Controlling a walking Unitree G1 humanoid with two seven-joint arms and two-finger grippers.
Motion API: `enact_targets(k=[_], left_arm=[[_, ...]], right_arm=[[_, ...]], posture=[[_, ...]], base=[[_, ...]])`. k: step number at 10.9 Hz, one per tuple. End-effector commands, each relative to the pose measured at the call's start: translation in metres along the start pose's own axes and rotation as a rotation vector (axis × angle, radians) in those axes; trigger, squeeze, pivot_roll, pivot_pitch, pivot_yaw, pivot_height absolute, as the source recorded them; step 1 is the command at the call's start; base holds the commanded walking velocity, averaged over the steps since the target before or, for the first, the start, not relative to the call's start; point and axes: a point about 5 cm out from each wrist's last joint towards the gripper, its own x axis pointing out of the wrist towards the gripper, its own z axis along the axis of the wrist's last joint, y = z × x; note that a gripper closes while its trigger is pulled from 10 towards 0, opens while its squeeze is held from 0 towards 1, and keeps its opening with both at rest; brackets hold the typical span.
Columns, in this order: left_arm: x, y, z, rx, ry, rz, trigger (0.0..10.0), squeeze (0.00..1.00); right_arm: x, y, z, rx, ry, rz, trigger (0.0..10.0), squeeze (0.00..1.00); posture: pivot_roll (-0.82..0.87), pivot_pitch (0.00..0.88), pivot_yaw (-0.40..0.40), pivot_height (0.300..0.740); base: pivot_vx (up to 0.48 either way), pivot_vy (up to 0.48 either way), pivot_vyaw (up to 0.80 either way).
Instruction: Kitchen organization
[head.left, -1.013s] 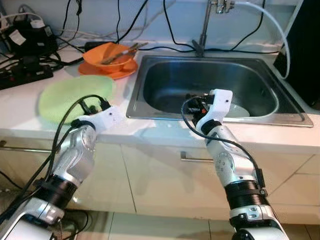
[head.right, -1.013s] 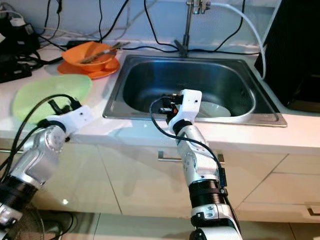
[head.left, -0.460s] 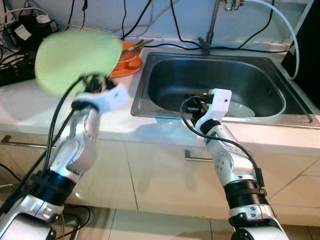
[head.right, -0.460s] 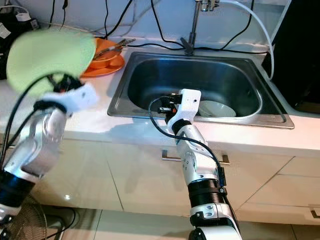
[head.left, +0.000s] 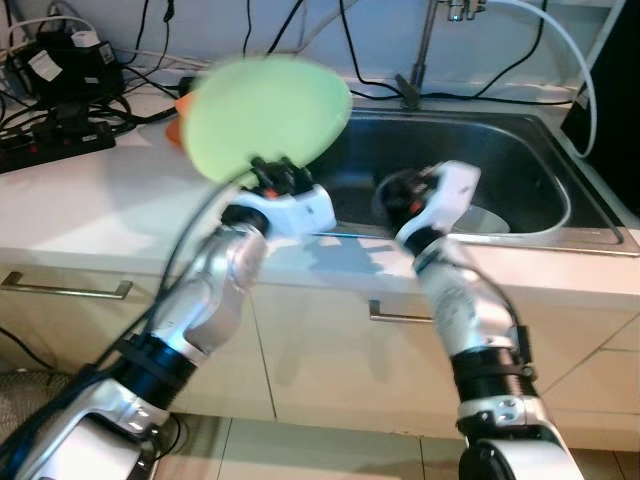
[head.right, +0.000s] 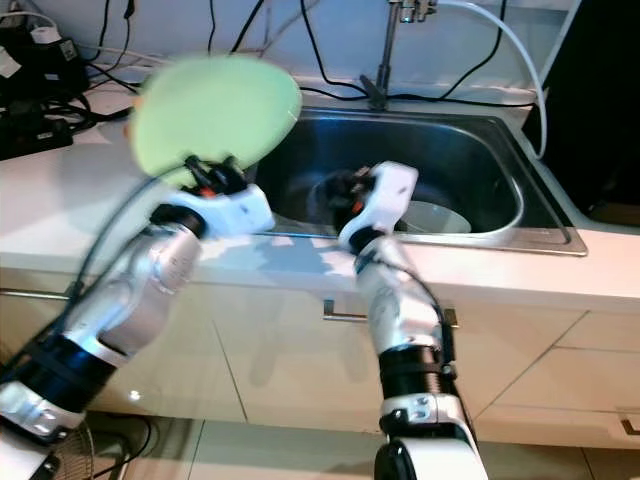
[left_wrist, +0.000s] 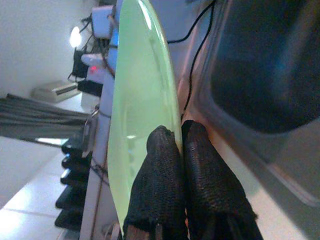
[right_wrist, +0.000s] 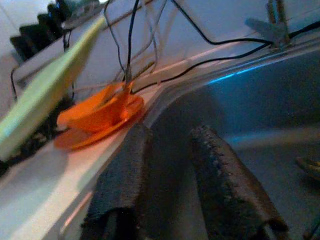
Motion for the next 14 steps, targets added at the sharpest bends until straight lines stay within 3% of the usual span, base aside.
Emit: enact_targets(k=[1,2,4,5,6,7,10,14], left_arm=[[0.002,0.007,0.004,0.007,-0.027,0.026,10.0,0.0],[0.005,-0.002,0.007,0.003,-0.051,-0.002,10.0,0.0],[0.007,-0.006,0.01,0.003,-0.07,-0.015,10.0,0.0],[0.008,-0.012,0.014,-0.003,-0.088,-0.046,10.0,0.0],[0.008,-0.015,0.015,0.002,-0.096,-0.058,10.0,0.0],[0.008,-0.02,0.02,0.006,-0.12,-0.079,10.0,0.0],[0.007,-0.024,0.03,0.006,-0.173,-0.104,10.0,0.0],[0.007,-0.024,0.035,0.008,-0.205,-0.102,10.0,0.0]], right_arm=[[0.003,0.004,0.009,0.021,-0.023,0.011,10.0,1.0],[0.005,-0.001,0.02,0.156,-0.049,0.012,10.0,1.0],[0.005,0.0,0.021,0.261,-0.045,0.027,10.0,1.0],[0.005,0.002,0.023,0.404,-0.05,0.057,10.0,1.0],[0.005,0.005,0.023,0.417,-0.044,0.083,10.0,1.0],[0.005,0.011,0.023,0.425,-0.028,0.119,10.0,0.0],[0.006,0.017,0.021,0.438,0.002,0.148,10.0,0.0],[0.005,0.012,0.016,0.415,0.022,0.118,10.0,0.0]], posture=[[0.13,0.0,0.039,0.74],[0.13,0.0,0.043,0.74],[0.13,0.0,0.045,0.74],[0.13,0.0,0.049,0.74],[0.13,0.0,0.048,0.74],[0.13,0.0,0.049,0.74],[0.13,0.0,0.047,0.74],[0.14,0.0,0.045,0.74]], base=[[0.0,0.0,0.0],[0.0,0.0,0.0],[0.0,0.0,0.0],[0.0,0.0,0.0],[0.0,0.0,0.0],[0.0,0.0,0.0],[0.0,0.0,0.0],[0.0,0.0,0.0]])
